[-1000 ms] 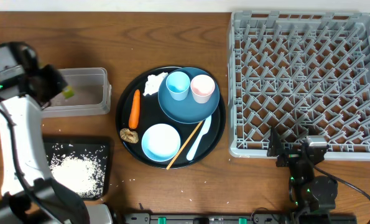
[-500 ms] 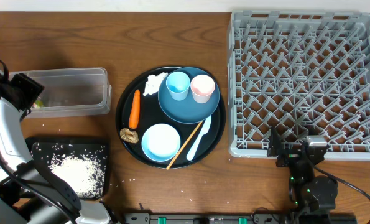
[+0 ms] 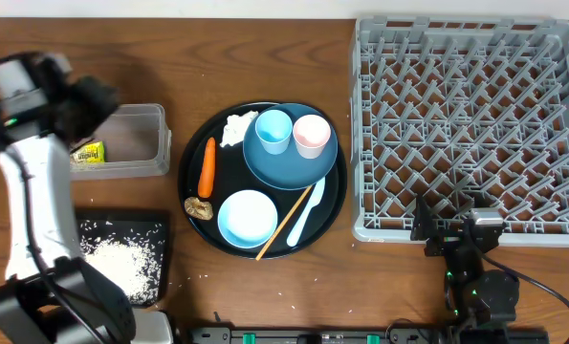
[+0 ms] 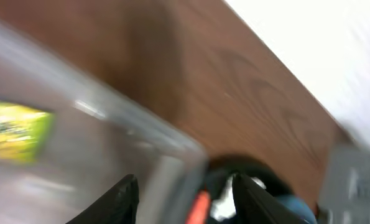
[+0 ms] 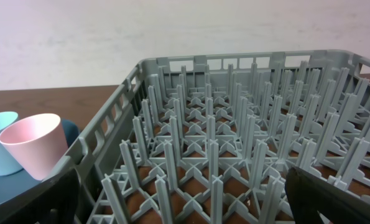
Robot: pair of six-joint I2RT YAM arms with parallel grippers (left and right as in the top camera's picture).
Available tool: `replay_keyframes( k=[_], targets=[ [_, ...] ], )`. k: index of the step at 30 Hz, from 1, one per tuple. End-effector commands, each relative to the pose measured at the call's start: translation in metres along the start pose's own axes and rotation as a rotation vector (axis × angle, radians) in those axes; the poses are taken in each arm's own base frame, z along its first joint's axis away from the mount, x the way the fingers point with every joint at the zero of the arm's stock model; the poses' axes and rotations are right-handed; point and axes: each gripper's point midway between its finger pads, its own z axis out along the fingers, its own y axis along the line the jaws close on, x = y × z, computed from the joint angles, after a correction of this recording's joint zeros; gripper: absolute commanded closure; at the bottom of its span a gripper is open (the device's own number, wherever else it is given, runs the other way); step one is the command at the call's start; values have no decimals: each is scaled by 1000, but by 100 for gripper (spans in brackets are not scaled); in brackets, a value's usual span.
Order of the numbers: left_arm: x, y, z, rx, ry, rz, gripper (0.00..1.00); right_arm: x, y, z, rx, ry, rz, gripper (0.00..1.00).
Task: Sort waste into correct bins and load items into the dishwasher rack
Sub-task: 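Move the wrapper with the left gripper and drop it into the clear bin, then reach the left gripper to the white crumpled tissue and grasp it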
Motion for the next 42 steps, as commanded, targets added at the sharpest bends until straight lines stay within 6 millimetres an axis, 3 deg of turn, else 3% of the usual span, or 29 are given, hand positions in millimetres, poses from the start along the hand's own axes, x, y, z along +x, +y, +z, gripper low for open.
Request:
replay_keyframes(
  k=[1,5,12,17,27,39,40,42],
  targets=[
    [20,-52,8,36,18,170,50,2,4,0,-16,7,-10,1],
    [54,-83,33,-51,38,329,49,2,4,0,-16,7,-10,1],
    [100,-103,78,-97,106,441,49,2,4,0,-16,7,-10,1],
    [119,-96,109,-103,174,445,49,2,4,0,-16,7,-10,1],
    [158,-78,148,-85,325,423,49,2,4,0,-16,7,-10,1],
    [180,-68,164,-77,396,410,49,2,4,0,-16,7,-10,1],
    [180,-68,164,-77,396,410,50,2,4,0,-16,7,-10,1],
    [180,-68,164,-77,396,410,61,2,4,0,-16,7,-10,1]
  ],
)
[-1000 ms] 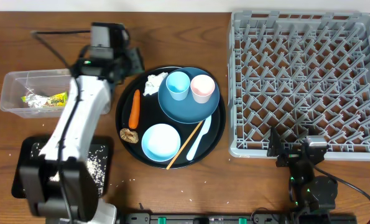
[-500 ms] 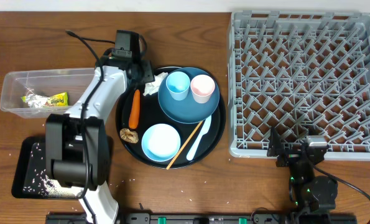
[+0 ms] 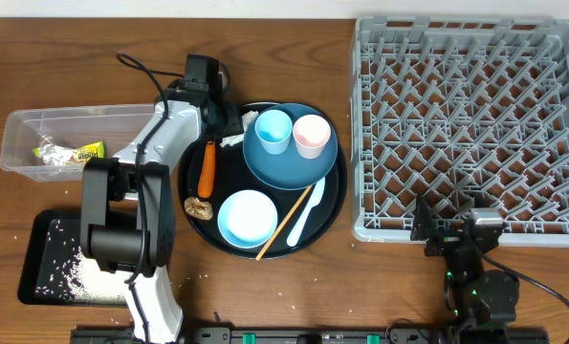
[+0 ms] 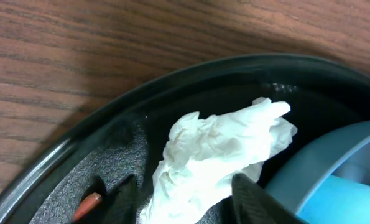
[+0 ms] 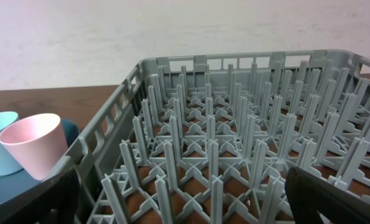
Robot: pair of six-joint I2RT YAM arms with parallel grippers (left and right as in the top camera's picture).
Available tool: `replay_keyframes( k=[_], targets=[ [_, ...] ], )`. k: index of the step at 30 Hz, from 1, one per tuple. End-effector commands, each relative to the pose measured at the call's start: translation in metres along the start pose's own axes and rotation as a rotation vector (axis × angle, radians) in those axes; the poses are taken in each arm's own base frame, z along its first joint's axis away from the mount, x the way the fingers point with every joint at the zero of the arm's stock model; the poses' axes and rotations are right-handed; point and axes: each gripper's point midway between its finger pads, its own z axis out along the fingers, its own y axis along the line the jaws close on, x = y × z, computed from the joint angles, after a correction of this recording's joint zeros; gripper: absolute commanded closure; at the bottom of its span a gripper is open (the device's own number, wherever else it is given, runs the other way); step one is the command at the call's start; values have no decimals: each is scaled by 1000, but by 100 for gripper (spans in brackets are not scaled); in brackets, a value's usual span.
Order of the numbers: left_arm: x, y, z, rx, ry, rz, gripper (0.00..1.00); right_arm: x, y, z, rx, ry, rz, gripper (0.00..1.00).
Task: Sort waste into correct bins and load items into the dishwasher rack
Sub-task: 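Reach the left gripper to the white crumpled tissue and grasp it, then carry the tissue with the left gripper and release it into the clear bin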
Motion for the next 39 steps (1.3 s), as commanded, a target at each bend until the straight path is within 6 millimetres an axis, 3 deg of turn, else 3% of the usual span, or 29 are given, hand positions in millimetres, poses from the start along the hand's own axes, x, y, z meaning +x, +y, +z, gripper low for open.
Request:
replay_keyframes(
  k=[1,16,22,27,31,39],
  targets=[
    [0,-2,3,8,5,6,65,2,4,0,-16,7,-10,1],
    [13,7,14,-7,14,4,66,2,4,0,-16,7,-10,1],
    [14,7,14,-7,15,4,92,2,4,0,-16,7,-10,1],
    [11,6,10,-4,6,5,94,2,4,0,-16,7,-10,1],
    [-6,1,-12,10,-51,5,94,2,4,0,-16,7,-10,1],
    [-44,5,-103,35,-227,-29,94,2,4,0,-16,7,-10,1]
  ],
)
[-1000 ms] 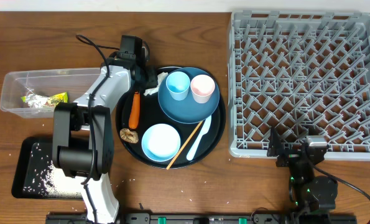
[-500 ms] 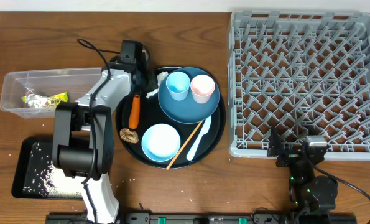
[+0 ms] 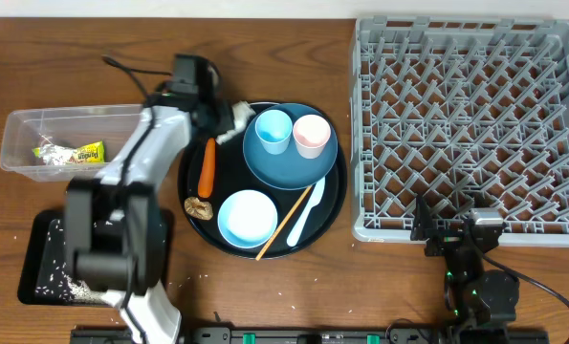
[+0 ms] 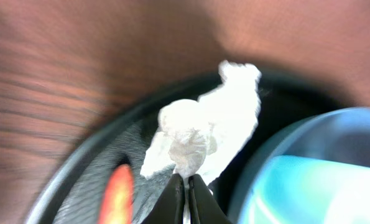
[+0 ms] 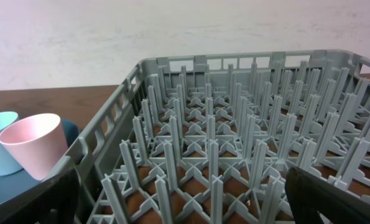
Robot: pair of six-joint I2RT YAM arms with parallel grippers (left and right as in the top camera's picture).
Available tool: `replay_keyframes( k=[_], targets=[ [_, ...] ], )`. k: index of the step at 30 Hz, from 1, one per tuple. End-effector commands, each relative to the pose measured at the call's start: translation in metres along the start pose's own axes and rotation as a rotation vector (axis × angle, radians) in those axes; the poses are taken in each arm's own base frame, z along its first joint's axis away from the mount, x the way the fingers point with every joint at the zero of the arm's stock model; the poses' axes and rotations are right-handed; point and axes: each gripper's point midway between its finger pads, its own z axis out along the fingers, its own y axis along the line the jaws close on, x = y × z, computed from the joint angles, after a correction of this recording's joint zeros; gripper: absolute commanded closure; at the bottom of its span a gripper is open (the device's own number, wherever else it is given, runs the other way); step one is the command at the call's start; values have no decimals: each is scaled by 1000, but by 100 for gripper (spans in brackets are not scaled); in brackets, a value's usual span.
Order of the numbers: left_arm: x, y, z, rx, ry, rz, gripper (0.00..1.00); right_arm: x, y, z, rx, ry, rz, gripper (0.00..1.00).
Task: Sort waste into correct bins and load items into the dishwasher rack
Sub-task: 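Carry the tissue with the left gripper and release it into the clear bin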
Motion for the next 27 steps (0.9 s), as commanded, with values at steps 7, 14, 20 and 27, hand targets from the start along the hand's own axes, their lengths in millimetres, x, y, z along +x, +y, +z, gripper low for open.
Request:
replay_keyframes(
  k=[7,14,20,27],
  targets=[
    [-59,51,-122,-33,-270,-148,94,2,4,0,-16,7,-10,1],
    [-41,141,-149,-148,-246,-437,94,2,4,0,-16,7,-10,1],
    [-18,176,-145,-198,-196,-531,94,2,4,0,-16,7,-10,1],
    [-11,180,-144,-211,-170,-547,93,2,4,0,-16,7,-10,1]
  ],
)
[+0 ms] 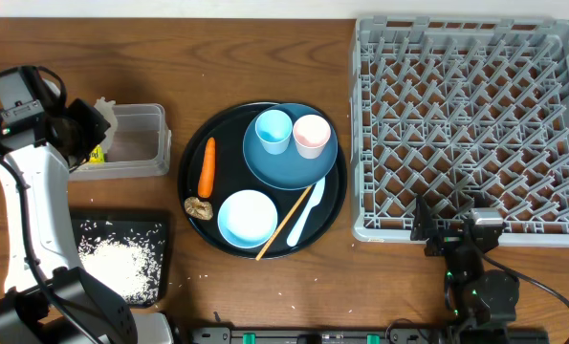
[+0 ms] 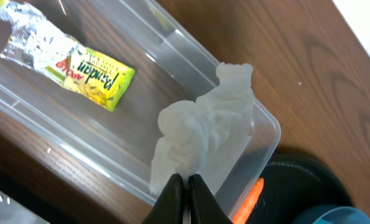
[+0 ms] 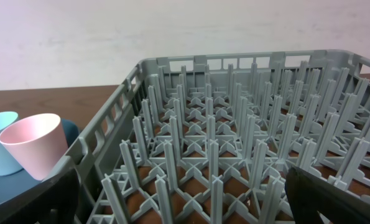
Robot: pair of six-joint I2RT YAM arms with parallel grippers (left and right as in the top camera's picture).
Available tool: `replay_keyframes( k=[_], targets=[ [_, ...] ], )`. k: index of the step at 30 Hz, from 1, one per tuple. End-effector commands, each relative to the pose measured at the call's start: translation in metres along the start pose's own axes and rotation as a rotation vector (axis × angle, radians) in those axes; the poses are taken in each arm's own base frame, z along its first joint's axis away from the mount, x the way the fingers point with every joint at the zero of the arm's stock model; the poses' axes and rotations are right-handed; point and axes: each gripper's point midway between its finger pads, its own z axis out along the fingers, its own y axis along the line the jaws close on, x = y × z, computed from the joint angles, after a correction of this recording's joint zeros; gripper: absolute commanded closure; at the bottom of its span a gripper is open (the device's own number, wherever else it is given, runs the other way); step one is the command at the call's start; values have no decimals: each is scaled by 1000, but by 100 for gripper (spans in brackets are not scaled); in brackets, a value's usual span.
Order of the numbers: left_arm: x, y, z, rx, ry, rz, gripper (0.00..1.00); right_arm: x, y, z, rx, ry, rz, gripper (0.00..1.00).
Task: Sort waste into correct bins and load items into the dishwasher rack
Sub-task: 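Carry the tissue with the left gripper and release it into the clear bin, then reach the left gripper to the orange carrot and grasp it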
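Observation:
My left gripper (image 2: 186,180) is shut on a crumpled white napkin (image 2: 203,127), held over the right end of the clear plastic bin (image 2: 267,134). From overhead the napkin (image 1: 105,112) hangs above the bin (image 1: 158,143). A yellow wrapper (image 2: 85,65) lies inside the bin. On the round black tray (image 1: 334,205) are a carrot (image 1: 206,166), a brown scrap (image 1: 200,207), a blue plate (image 1: 265,164) with a blue cup (image 1: 273,130) and a pink cup (image 1: 311,135), a pale bowl (image 1: 247,217), a spoon (image 1: 306,212) and a chopstick (image 1: 282,225). My right gripper (image 3: 185,199) stands open before the grey rack (image 3: 234,149).
A black square tray (image 1: 121,253) holding spilled rice sits at the front left, below the bin. The grey rack (image 1: 470,124) fills the right side of the table. My left arm (image 1: 31,210) stretches along the left edge.
My left gripper, still shut on the napkin, has gone from the black tray's upper left rim to above the clear bin. The right arm has not moved.
First my left gripper was open over the clear bin with the wrapper in it. Then it stood open around the napkin on the black tray. Then it was shut on the napkin there, and now holds it over the bin.

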Motion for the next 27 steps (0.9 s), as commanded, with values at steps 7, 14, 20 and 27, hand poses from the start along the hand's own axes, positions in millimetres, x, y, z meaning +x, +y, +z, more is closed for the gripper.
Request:
replay_keyframes(
  k=[7,14,20,27],
  targets=[
    [4,15,11,-70,18,-13,89,2,4,0,-17,7,-10,1],
    [6,20,32,-84,52,-18,89,2,4,0,-17,7,-10,1],
    [-1,-8,25,54,39,13,66,2,4,0,-17,7,-10,1],
    [-2,-53,-24,156,-45,125,55,2,4,0,-17,7,-10,1]
  ],
)
